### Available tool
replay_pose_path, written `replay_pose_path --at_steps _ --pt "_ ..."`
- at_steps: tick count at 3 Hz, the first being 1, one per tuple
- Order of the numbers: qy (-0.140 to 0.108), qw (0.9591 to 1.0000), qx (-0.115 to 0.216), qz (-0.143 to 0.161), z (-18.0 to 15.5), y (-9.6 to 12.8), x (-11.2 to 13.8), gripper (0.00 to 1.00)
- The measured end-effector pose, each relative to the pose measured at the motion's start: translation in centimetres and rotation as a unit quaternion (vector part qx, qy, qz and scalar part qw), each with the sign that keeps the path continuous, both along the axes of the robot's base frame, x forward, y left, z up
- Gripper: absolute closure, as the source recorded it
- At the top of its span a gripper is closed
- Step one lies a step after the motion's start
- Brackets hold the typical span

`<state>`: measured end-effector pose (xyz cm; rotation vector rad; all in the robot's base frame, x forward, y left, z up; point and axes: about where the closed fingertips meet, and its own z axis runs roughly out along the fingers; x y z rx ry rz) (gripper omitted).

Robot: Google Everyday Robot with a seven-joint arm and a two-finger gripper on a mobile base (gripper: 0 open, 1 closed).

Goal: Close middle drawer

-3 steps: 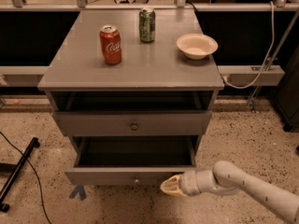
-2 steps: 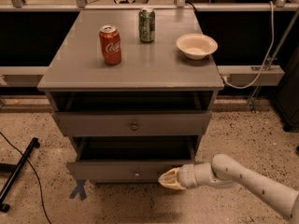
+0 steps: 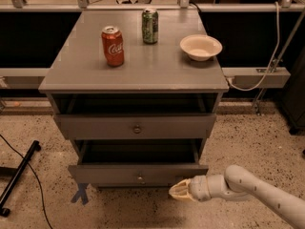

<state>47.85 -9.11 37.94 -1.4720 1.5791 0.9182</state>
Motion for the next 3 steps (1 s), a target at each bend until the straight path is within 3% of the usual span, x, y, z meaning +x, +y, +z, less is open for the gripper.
replay_pose_path --at_steps 1,2,3 --pt "0.014 0.9998 0.01 -0.008 -0.4 -2.0 -2.8 1.0" --pt "0.019 0.9996 0.019 -0.006 -0.7 -2.4 -4.6 1.0" --pt "0.024 0.9994 0.026 -0.002 -1.6 -1.5 -4.4 1.0"
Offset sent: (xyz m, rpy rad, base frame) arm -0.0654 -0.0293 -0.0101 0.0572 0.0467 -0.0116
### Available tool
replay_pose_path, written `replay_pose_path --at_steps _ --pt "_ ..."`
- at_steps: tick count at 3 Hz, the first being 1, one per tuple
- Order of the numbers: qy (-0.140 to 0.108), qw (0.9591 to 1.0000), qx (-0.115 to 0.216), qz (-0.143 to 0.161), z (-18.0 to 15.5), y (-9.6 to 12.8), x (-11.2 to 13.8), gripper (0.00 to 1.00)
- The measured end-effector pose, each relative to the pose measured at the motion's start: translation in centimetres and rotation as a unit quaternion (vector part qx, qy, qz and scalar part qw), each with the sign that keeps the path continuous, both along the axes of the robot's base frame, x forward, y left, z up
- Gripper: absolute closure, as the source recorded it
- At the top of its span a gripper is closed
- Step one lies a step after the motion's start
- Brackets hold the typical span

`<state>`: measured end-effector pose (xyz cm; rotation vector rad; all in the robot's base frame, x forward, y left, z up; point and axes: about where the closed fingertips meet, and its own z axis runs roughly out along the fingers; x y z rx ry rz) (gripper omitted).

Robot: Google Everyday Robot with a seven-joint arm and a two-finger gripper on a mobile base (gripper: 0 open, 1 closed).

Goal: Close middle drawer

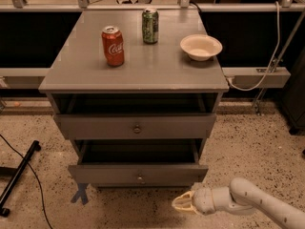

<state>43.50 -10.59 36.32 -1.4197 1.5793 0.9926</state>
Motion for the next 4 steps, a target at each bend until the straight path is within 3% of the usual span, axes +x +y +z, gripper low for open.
replay_pose_path --at_steps 2,4 --pt "-0.001 0.9995 0.006 0.031 -1.5 5.1 3.5 1.0" --pt "-0.023 0.9984 0.01 0.051 -0.2 10.0 8.1 1.0"
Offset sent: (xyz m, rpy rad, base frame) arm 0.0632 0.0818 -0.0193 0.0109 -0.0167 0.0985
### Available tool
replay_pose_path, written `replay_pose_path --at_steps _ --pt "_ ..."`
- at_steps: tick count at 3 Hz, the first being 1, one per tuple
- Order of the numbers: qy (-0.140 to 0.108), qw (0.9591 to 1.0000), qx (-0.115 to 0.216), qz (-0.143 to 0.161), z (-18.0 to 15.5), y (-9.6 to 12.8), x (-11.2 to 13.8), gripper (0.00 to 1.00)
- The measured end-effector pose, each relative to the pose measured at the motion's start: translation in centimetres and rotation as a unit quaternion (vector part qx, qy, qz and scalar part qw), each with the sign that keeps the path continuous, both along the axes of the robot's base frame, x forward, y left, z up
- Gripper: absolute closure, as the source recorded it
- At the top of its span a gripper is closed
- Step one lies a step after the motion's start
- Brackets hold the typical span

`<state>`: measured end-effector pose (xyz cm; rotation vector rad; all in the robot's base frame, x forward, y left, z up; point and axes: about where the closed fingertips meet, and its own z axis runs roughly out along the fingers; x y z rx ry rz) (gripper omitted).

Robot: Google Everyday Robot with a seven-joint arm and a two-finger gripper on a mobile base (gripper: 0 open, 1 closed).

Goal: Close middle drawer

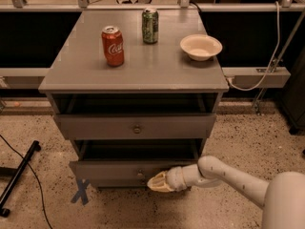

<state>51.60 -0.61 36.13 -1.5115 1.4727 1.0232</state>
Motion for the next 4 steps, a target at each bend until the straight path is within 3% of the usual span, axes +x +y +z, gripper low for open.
replay_pose_path --at_steps 4 --pt "-0.016 0.9978 0.032 -0.056 1.2 -0.3 6.4 1.0"
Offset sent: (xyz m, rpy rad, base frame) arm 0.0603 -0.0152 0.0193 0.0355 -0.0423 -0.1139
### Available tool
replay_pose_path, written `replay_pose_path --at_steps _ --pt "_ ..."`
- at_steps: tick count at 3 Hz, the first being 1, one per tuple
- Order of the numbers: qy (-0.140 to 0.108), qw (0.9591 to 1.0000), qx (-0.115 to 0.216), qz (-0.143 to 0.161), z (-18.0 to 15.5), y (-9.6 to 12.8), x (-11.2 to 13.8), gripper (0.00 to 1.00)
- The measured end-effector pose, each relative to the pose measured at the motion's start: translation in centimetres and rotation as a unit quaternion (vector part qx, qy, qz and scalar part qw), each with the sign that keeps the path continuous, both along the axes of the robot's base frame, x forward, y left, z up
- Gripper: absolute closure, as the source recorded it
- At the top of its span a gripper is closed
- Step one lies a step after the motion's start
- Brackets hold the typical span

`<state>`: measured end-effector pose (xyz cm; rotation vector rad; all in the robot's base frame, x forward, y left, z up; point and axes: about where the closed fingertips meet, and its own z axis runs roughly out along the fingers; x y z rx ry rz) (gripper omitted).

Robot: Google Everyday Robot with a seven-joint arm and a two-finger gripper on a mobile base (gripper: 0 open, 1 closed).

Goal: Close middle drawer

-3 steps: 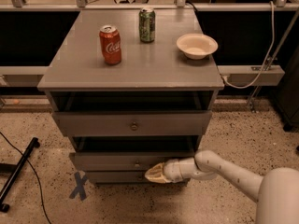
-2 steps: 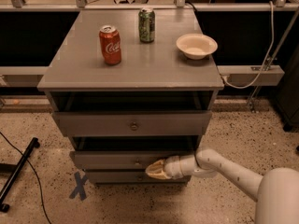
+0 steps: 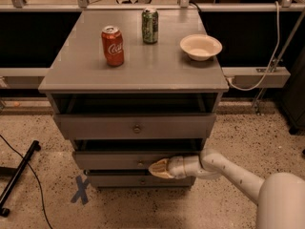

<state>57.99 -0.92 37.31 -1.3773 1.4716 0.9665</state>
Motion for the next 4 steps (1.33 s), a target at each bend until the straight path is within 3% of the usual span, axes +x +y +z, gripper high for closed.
replay_pose_path --at_steps 2,3,4 --pt "0.005 0.9999 0.014 -0.006 -0.8 -0.2 0.4 1.0" --pt "0.015 0.999 0.041 0.009 -0.4 -3.8 -3.9 1.0" --pt "0.016 0.9989 0.043 0.01 -0.3 -4.0 -4.1 1.0"
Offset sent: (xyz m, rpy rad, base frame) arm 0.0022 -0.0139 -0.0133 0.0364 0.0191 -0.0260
